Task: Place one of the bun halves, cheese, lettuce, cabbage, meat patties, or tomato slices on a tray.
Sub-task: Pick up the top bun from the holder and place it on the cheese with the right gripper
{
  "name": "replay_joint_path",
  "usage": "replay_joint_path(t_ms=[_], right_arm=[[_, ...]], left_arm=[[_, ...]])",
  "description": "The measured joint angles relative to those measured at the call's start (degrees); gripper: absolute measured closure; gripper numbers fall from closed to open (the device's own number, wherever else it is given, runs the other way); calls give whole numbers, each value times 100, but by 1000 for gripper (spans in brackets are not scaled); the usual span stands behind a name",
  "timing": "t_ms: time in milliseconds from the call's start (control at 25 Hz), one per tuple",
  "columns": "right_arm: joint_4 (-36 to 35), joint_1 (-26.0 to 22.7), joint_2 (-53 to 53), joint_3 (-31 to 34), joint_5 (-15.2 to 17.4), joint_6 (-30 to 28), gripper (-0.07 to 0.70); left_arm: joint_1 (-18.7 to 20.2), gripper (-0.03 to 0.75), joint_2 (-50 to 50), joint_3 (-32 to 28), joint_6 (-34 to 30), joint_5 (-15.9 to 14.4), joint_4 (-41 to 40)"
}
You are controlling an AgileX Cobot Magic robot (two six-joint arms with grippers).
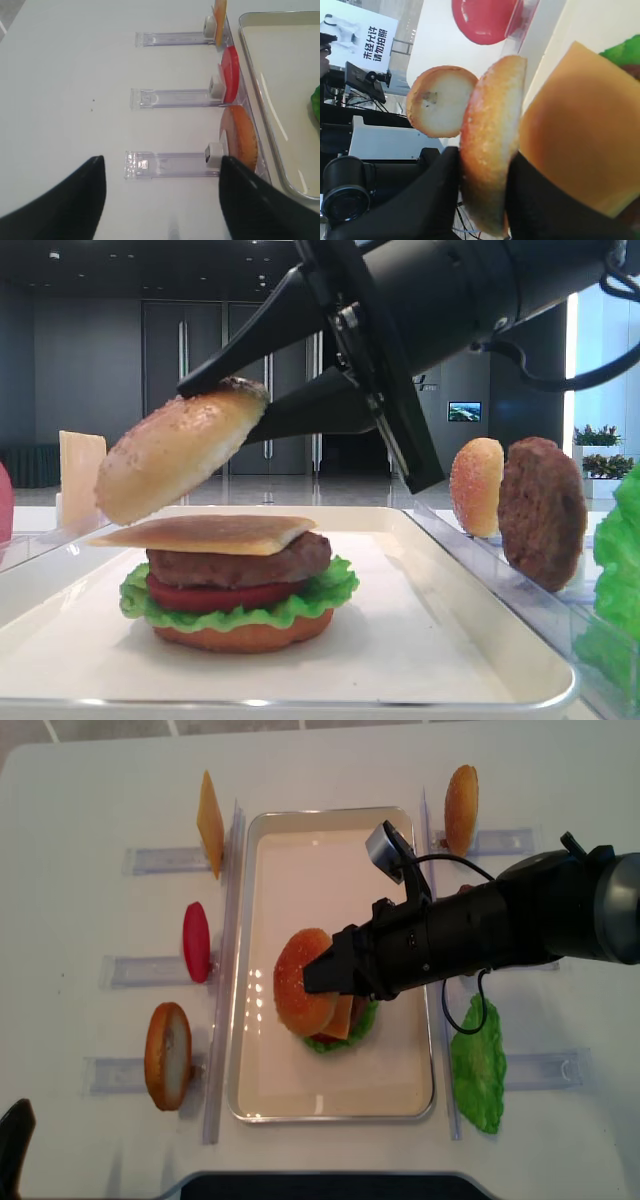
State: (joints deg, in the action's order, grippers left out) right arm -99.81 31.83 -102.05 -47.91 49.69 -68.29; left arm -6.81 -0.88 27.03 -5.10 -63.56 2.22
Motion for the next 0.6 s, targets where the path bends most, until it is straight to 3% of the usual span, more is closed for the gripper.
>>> replay_joint_path(t_ms=[600], right_arm=[[133,-99,-197,0,43,-95,401]], left_arm=[[0,181,0,0,0,0,5]])
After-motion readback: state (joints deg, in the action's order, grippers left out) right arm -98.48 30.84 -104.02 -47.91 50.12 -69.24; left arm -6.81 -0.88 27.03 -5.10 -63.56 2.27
